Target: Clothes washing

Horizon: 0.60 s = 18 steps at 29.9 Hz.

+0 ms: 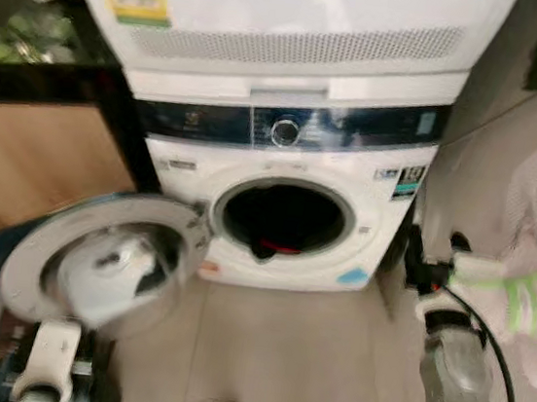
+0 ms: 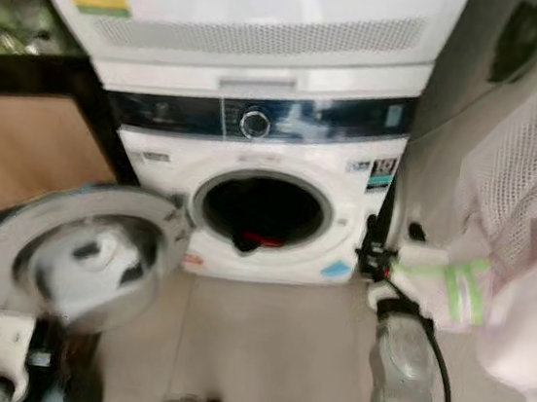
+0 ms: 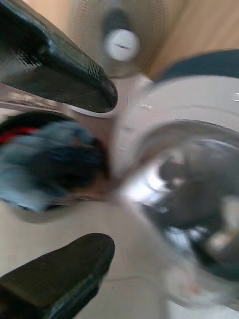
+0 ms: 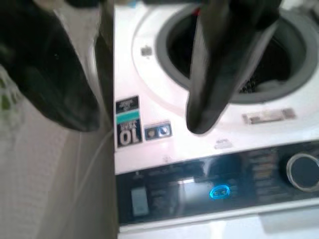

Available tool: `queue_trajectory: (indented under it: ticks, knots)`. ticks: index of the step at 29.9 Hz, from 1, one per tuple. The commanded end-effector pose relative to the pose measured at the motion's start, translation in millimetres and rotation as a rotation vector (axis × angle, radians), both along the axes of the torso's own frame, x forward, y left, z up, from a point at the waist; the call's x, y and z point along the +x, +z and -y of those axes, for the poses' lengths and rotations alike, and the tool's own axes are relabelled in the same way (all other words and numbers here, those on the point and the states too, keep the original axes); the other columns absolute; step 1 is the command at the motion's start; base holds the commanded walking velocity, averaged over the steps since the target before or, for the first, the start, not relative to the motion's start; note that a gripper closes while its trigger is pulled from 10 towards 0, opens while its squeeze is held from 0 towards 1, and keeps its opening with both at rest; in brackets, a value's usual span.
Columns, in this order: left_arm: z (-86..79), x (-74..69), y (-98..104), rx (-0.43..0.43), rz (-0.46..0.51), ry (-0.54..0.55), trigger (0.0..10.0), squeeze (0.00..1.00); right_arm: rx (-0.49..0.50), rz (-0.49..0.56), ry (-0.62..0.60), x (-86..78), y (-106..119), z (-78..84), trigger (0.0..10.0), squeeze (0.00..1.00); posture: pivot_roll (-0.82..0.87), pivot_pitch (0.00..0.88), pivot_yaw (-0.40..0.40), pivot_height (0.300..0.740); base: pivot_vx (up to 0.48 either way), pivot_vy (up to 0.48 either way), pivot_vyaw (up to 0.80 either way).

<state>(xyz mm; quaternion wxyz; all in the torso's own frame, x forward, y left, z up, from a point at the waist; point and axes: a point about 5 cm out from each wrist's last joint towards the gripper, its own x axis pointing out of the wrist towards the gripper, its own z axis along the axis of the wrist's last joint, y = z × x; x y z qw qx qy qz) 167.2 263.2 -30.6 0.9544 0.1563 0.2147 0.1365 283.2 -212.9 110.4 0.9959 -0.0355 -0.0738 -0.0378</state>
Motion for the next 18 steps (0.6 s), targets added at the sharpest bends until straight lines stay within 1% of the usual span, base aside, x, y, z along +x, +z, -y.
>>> queue_trajectory:
  ticks: [1,10,14,17,18]
  knots:
    - [-2.2,9.2,3.8,0.005,0.018,0.012,10.0,0.00,-0.002,0.004,0.009,1.6,1.6,-1.3,10.0,0.00,0.05,0.147,0.100,0.740,0.000,0.000,0.00]
    - [1.8,12.4,-5.8,-0.027,-0.020,0.046,10.0,0.00,-0.026,0.001,0.015,8.5,5.4,4.1,10.0,0.00,0.04,0.101,0.059,0.740,0.000,0.000,0.00]
    - [1.9,12.3,-8.6,-0.038,-0.033,0.065,10.0,0.00,-0.026,0.000,0.017,9.9,5.3,5.5,10.0,0.00,0.03,0.092,0.053,0.740,0.000,0.000,0.00]
    - [7.8,13.6,-13.4,-0.063,-0.056,0.062,10.0,0.00,-0.012,-0.036,-0.005,9.4,-7.6,10.6,10.0,0.00,0.03,0.058,0.038,0.740,0.000,0.000,0.00]
    - [7.8,13.6,-13.4,-0.063,-0.056,0.062,10.0,0.00,-0.012,-0.036,-0.005,9.4,-7.6,10.6,10.0,0.00,0.03,0.058,0.038,0.740,0.000,0.000,0.00]
